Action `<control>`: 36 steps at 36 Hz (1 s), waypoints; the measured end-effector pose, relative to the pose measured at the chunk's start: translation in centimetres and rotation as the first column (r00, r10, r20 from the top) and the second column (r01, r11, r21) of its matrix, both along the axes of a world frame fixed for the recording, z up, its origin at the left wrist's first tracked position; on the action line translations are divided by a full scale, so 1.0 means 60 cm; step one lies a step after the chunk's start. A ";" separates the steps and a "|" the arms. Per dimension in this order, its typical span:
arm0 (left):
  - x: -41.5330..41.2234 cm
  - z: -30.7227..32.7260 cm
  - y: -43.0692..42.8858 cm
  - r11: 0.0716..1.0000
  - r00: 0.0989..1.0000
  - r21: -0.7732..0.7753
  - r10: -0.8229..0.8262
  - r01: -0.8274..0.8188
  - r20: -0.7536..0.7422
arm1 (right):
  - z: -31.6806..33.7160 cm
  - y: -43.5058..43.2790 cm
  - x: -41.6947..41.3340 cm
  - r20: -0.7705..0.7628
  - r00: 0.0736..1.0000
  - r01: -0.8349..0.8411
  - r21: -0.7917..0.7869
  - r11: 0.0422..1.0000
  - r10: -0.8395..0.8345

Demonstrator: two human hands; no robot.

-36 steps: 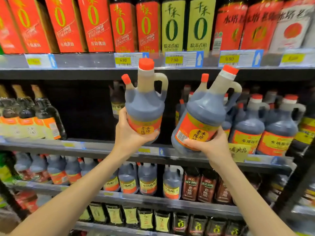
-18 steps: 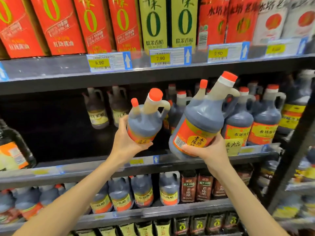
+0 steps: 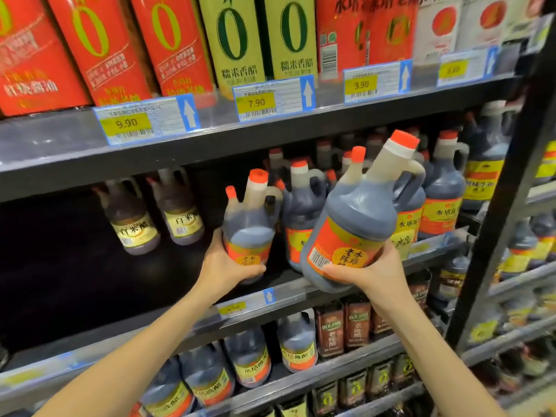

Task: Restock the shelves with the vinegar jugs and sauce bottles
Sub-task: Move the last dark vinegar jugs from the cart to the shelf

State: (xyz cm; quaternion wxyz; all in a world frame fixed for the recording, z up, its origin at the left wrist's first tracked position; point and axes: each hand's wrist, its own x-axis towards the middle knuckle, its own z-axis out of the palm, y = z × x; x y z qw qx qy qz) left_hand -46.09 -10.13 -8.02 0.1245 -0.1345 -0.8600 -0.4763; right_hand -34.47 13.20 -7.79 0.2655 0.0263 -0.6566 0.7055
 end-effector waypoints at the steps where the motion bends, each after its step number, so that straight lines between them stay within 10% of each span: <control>1: -0.006 -0.003 0.001 1.000 1.000 0.004 0.001 -0.001 0.026 | -0.001 0.001 -0.001 0.003 1.000 0.005 0.006 1.000 -0.005; 25: -0.041 -0.015 -0.006 0.939 0.963 0.344 -0.084 -0.009 0.255 | -0.002 -0.027 -0.025 0.009 1.000 0.016 0.042 0.999 -0.017; 36: -0.061 0.079 -0.033 0.984 0.981 0.162 -0.104 0.077 0.165 | 0.010 -0.032 -0.033 0.015 1.000 -0.025 0.035 0.999 0.024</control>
